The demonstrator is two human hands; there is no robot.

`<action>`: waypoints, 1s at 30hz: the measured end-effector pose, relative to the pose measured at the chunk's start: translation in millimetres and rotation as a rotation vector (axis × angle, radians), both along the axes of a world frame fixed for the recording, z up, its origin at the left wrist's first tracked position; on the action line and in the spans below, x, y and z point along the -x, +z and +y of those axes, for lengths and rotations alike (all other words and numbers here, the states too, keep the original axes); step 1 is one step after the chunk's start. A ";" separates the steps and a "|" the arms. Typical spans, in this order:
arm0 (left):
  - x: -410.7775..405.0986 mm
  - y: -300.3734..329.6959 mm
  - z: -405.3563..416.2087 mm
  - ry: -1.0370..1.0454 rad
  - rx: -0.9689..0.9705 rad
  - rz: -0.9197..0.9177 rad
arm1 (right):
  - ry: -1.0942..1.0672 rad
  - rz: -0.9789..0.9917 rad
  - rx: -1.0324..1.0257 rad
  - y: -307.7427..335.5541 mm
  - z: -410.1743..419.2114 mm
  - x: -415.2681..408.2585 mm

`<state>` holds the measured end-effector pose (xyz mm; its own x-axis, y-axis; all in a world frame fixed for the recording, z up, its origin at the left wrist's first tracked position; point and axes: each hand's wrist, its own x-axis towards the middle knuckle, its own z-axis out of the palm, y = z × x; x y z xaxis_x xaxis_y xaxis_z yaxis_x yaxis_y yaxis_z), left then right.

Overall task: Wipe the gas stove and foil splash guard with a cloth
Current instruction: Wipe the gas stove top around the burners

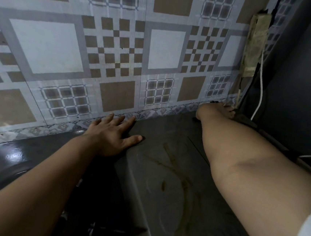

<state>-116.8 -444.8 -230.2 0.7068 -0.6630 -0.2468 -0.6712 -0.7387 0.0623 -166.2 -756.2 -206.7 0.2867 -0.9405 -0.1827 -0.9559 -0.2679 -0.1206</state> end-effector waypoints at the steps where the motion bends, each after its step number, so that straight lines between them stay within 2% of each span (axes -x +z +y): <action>1: 0.3 0.3 0.1 0.001 -0.002 0.003 | -0.013 0.009 0.008 -1.6 0.4 -0.2; 7: 1.2 6.2 -1.0 0.005 -0.002 0.015 | 0.153 0.018 0.012 -2.2 13.7 1.7; 11: 2.5 7.2 0.4 -0.001 -0.001 0.023 | 0.343 0.047 0.001 2.4 33.9 8.7; 20: -0.7 5.7 -0.1 -0.006 0.039 0.007 | 0.655 -0.074 -0.028 -5.5 84.9 20.5; 30: -5.9 0.0 1.7 0.022 0.086 0.019 | 0.908 -0.109 -0.057 -7.7 167.8 44.1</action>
